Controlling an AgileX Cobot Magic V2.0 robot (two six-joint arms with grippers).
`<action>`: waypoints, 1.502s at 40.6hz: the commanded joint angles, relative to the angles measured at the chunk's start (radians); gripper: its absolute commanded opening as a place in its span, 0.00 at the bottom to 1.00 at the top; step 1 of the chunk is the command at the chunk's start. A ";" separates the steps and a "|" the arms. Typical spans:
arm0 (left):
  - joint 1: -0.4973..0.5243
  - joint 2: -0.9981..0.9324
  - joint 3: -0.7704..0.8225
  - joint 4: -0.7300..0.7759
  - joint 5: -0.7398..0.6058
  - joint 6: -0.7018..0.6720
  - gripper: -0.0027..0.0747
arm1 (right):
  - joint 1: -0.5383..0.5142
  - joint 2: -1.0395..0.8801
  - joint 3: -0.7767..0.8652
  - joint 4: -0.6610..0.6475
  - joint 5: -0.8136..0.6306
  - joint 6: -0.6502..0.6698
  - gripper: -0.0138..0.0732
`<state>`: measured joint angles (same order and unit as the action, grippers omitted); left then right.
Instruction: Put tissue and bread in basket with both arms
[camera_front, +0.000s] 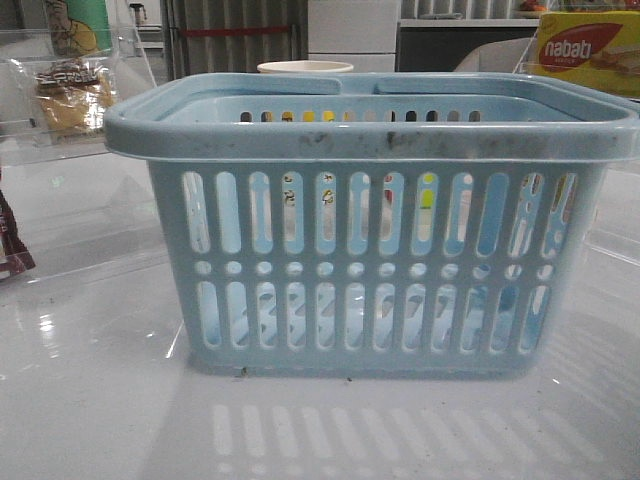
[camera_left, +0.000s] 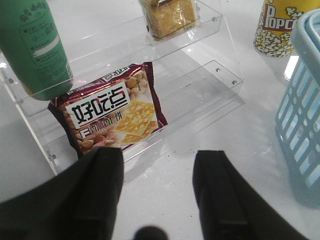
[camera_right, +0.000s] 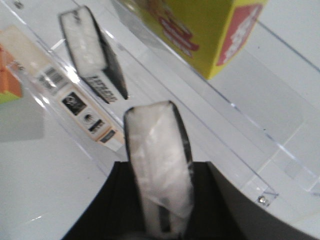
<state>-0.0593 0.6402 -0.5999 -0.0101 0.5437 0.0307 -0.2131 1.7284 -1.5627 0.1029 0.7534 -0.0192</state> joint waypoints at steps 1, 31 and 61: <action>-0.004 0.003 -0.028 -0.003 -0.084 0.002 0.53 | 0.022 -0.131 -0.039 0.017 -0.017 0.000 0.37; -0.004 0.003 -0.028 -0.003 -0.084 0.002 0.53 | 0.593 -0.289 0.171 0.154 -0.049 -0.126 0.38; -0.004 0.003 -0.005 -0.003 -0.089 0.002 0.53 | 0.634 -0.326 0.239 0.173 -0.062 -0.230 0.78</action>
<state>-0.0593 0.6402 -0.5848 -0.0101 0.5406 0.0307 0.4203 1.5052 -1.3113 0.2609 0.7201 -0.2151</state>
